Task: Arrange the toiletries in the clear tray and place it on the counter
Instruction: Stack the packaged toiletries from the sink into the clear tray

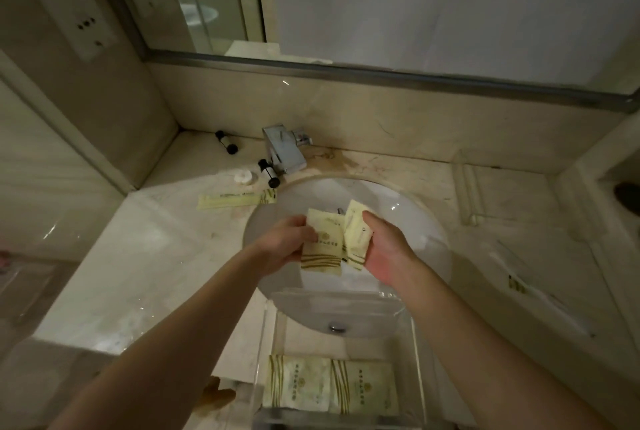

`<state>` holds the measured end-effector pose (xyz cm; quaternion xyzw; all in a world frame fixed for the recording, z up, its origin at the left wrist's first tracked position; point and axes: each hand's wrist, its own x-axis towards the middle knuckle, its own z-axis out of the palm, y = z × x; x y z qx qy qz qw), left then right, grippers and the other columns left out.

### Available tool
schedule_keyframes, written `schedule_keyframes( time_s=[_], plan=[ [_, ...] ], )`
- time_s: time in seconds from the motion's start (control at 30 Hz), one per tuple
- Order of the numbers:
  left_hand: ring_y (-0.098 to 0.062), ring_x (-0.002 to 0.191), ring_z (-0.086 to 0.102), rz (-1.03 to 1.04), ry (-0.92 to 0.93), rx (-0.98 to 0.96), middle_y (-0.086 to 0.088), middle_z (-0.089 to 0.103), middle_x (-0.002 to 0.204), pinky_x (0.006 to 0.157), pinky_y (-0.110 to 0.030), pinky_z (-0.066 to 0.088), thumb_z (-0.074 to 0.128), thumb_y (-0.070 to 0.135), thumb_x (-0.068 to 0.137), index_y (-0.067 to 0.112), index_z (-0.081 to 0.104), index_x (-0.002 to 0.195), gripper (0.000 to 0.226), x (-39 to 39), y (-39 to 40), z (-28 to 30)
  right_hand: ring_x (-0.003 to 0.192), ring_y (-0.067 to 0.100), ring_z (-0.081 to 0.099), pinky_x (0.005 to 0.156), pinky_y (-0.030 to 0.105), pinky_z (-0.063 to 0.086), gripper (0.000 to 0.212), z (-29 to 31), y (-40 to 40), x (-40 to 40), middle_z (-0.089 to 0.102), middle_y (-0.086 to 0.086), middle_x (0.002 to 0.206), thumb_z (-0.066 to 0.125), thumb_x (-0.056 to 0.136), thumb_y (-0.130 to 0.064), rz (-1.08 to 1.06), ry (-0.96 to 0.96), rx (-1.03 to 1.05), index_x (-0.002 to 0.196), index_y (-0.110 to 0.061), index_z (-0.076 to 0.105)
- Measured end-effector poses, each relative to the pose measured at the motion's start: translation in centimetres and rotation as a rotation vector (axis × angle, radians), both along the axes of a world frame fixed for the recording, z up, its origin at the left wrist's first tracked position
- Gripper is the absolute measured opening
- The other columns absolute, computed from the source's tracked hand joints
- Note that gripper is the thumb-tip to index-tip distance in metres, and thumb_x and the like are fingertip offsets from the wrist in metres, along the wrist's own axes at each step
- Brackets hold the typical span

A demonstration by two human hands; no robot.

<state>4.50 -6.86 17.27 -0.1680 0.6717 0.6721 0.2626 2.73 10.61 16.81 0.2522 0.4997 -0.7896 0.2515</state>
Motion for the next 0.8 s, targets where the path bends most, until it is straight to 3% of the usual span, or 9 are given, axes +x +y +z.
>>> schedule_keyframes(
  time_s=[0.17,0.23,0.3,0.37,0.43,0.53,0.67,0.73,0.8],
  plan=[
    [-0.022,0.077,0.065,-0.016,0.049,0.054,-0.008,0.066,0.086,0.067,-0.032,0.055,0.047,-0.001,0.091,0.008,0.058,0.099,0.016,1.5,0.8,1.2,0.107,0.037,0.060,0.100,0.052,0.044,0.027,1.2,-0.2,2.1,0.065,0.023,0.106,0.051,0.096,-0.024,0.055,0.048,-0.017,0.099,0.002,0.060],
    [-0.022,0.075,0.064,-0.041,0.074,0.062,-0.008,0.064,0.083,0.068,-0.032,0.054,0.047,-0.001,0.092,0.009,0.059,0.096,0.016,2.0,1.0,1.4,0.094,0.034,0.059,0.087,0.044,0.047,0.042,1.6,-0.1,2.6,0.061,0.019,0.089,0.058,0.091,-0.035,0.090,0.099,0.043,0.087,0.007,0.058],
    [-0.019,0.071,0.063,-0.064,0.098,0.046,-0.007,0.063,0.080,0.062,-0.027,0.053,0.048,0.000,0.092,0.011,0.059,0.090,0.016,2.3,1.1,1.8,0.077,0.026,0.057,0.070,0.036,0.046,0.039,2.2,0.1,3.0,0.059,0.008,0.074,0.057,0.090,-0.040,0.105,0.135,0.111,0.071,-0.006,0.057],
    [-0.015,0.064,0.063,-0.080,0.114,0.013,-0.006,0.063,0.077,0.055,-0.022,0.052,0.049,0.001,0.093,0.012,0.059,0.086,0.016,2.5,0.9,2.2,0.075,0.022,0.061,0.067,0.036,0.050,0.026,2.2,0.5,3.3,0.063,0.005,0.075,0.058,0.092,-0.029,0.097,0.211,0.187,0.073,-0.012,0.061],
    [-0.015,0.064,0.064,-0.114,0.143,-0.008,-0.008,0.064,0.079,0.054,-0.022,0.053,0.051,0.002,0.092,0.009,0.059,0.088,0.012,2.7,0.5,2.4,0.085,0.027,0.062,0.076,0.043,0.051,0.012,2.0,0.8,3.5,0.064,0.008,0.084,0.061,0.088,-0.011,0.115,0.335,0.308,0.077,-0.014,0.064],
    [-0.019,0.066,0.065,-0.124,0.190,-0.058,-0.010,0.064,0.081,0.056,-0.024,0.056,0.052,0.002,0.092,0.007,0.059,0.089,0.009,3.1,0.1,2.8,0.090,0.030,0.062,0.073,0.040,0.052,0.027,1.9,1.2,3.9,0.061,0.014,0.098,0.061,0.082,0.003,0.111,0.390,0.484,0.089,-0.023,0.058],
    [-0.025,0.077,0.063,-0.202,0.243,-0.280,-0.009,0.063,0.083,0.070,-0.033,0.055,0.052,0.006,0.092,0.011,0.062,0.084,0.014,3.6,-0.4,3.1,0.099,0.028,0.063,0.072,0.040,0.056,0.062,1.9,2.1,5.0,0.057,0.012,0.109,0.056,0.081,0.011,0.101,0.342,0.353,0.127,-0.030,0.043],
    [-0.026,0.079,0.061,-0.271,0.230,-0.421,-0.005,0.062,0.078,0.070,-0.033,0.052,0.052,0.005,0.090,0.016,0.062,0.075,0.021,3.9,-0.5,3.0,0.105,0.029,0.061,0.081,0.048,0.057,0.056,1.4,2.5,5.7,0.056,0.011,0.112,0.052,0.081,0.012,0.127,0.315,0.352,0.124,-0.024,0.046],
    [-0.023,0.079,0.061,-0.353,0.204,-0.571,-0.003,0.061,0.078,0.072,-0.031,0.051,0.052,0.006,0.088,0.016,0.063,0.075,0.020,4.5,-0.3,2.5,0.101,0.031,0.062,0.084,0.052,0.053,0.032,0.8,2.8,6.5,0.058,0.014,0.107,0.051,0.083,0.008,0.161,0.280,0.405,0.106,-0.015,0.053]
  ],
)
